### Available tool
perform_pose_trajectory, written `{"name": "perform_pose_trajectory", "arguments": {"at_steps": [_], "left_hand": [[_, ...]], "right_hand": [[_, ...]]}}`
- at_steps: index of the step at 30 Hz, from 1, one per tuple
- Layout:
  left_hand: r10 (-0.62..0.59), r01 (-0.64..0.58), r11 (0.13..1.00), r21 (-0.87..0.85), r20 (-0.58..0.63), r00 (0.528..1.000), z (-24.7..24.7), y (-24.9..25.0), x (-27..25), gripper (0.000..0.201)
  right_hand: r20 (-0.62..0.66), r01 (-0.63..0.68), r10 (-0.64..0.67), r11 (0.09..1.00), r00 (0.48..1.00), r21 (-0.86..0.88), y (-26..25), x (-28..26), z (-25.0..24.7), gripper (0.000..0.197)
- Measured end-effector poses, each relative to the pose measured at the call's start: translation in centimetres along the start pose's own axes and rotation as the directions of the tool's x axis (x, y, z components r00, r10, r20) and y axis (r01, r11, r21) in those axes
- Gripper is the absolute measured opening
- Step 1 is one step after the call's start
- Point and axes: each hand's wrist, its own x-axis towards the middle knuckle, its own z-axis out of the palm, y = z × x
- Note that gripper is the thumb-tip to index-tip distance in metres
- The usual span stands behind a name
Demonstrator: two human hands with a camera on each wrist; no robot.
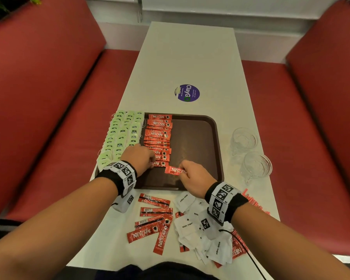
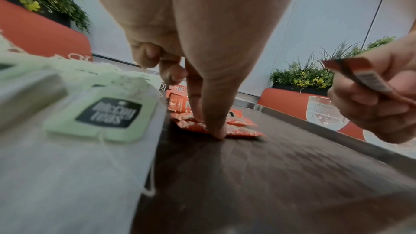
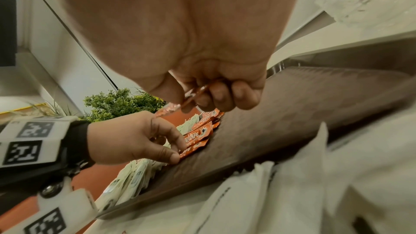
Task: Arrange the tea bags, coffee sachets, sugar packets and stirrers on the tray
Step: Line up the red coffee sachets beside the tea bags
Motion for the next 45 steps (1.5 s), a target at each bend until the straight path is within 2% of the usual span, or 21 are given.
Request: {"name": "perform_pose_trajectory", "arguments": {"at_steps": [4, 8, 10, 12, 15, 19, 21, 24, 27, 33, 39, 45], "left_hand": [[0.016, -0.018, 0.998, -0.059, -0.029, 0.999, -0.3, 0.0, 0.1, 0.024], [0.117, -0.149, 0.933, -0.328, -0.114, 0.987, -1.0, 0.9, -0.8, 0.044], [0.216, -0.249, 0.885, -0.393, -0.127, 0.968, -1.6, 1.5, -1.5, 0.035], [0.275, -0.308, 0.874, -0.376, -0.139, 0.951, -1.7, 1.7, -2.0, 0.020], [0.230, -0.268, 0.888, -0.373, -0.144, 0.962, -1.1, 1.1, -2.4, 0.012], [0.098, -0.117, 0.941, -0.318, -0.074, 0.992, -0.1, -0.6, -3.2, 0.014], [0.066, -0.070, 0.968, -0.242, -0.026, 0.998, 0.4, -1.2, -3.6, 0.017], [0.069, -0.069, 0.993, -0.092, 0.002, 0.998, 1.2, -1.3, -3.7, 0.024], [0.059, -0.059, 0.998, -0.030, -0.016, 0.998, 1.5, -1.0, -3.7, 0.028], [0.092, -0.092, 0.994, -0.051, -0.005, 0.996, 1.7, -0.3, -3.2, 0.027], [0.044, -0.045, 0.997, -0.062, -0.014, 0.999, 1.2, -0.8, -2.2, 0.017], [0.055, -0.056, 0.997, -0.047, -0.014, 0.998, 0.8, -0.9, -1.6, 0.018]], "right_hand": [[-0.007, 0.007, -0.007, 1.000, 1.000, -0.029, 0.0, 0.4, 0.2, 0.007], [-0.001, 0.023, -0.023, 0.999, 1.000, -0.037, -0.3, 0.7, 0.1, 0.007], [0.007, 0.041, -0.041, 0.998, 0.999, -0.041, -0.5, 0.9, 0.2, 0.007], [0.017, 0.051, -0.050, 0.998, 0.999, -0.048, -0.8, 1.1, 0.4, 0.008], [0.015, 0.060, -0.059, 0.997, 0.998, -0.055, -1.0, 1.2, 0.7, 0.014], [0.003, 0.087, -0.088, 0.987, 0.996, -0.137, -0.7, 0.8, 1.0, 0.038], [0.064, 0.115, -0.104, 0.972, 0.992, -0.205, -0.9, 0.5, 1.2, 0.035], [0.212, 0.208, -0.144, 0.924, 0.967, -0.322, -1.7, 0.2, 1.8, 0.023], [0.316, 0.283, -0.155, 0.865, 0.936, -0.414, -2.7, 0.1, 2.8, 0.030], [0.368, 0.319, -0.097, 0.724, 0.925, -0.611, -5.2, 0.2, 4.5, 0.040], [0.387, 0.297, -0.045, 0.725, 0.921, -0.622, -6.0, 0.9, 4.7, 0.033], [0.399, 0.290, -0.031, 0.740, 0.916, -0.607, -5.8, 0.8, 4.6, 0.029]]}}
